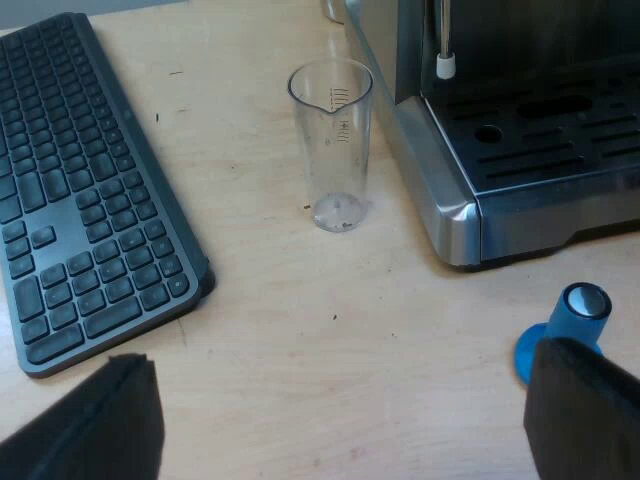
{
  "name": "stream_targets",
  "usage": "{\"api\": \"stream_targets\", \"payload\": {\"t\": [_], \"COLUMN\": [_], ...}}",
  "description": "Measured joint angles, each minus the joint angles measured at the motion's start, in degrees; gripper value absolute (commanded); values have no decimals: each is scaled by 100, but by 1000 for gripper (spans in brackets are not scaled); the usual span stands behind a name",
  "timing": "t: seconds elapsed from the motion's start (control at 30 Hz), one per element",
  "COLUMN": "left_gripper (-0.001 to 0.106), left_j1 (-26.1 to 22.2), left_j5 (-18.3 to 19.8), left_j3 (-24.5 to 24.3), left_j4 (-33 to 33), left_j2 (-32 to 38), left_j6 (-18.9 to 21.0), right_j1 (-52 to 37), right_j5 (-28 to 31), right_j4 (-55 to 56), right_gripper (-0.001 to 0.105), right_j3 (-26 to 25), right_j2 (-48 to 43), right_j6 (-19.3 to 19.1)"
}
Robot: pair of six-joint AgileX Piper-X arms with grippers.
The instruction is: Grind coffee beans and then tamp
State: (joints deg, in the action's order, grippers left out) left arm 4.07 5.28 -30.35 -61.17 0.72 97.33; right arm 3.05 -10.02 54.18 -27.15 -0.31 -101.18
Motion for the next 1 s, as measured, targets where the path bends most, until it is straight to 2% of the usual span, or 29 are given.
{"api": "stream_targets", "payload": {"t": [0.07,0.2,0.4,0.57,0.63,0.7,0.77,1.0], "left_gripper": [86,86,86,86,86,86,86,86], "left_j1": [0,0,177,359,658,727,936,1260], "left_j5": [58,506,584,592,606,631,795,952], "left_j3": [0,0,-94,-195,-340,-371,-384,-384], "left_j4": [11,51,122,239,402,477,751,1059], "left_j2": [0,0,-18,-126,-339,-408,-657,-1107], "left_j6": [0,74,113,120,120,120,120,120], "right_j1": [0,0,0,0,0,0,0,0], "right_j5": [0,0,-144,-565,-703,-995,-1328,-2015], "right_j4": [0,0,0,19,17,40,44,48], "right_gripper": [63,63,63,63,63,63,63,63], "right_j3": [-14,-206,-534,-889,-971,-1128,-1310,-1869], "right_j2": [0,0,0,251,327,465,672,1196], "right_j6": [0,0,0,0,0,-27,-76,-231]}}
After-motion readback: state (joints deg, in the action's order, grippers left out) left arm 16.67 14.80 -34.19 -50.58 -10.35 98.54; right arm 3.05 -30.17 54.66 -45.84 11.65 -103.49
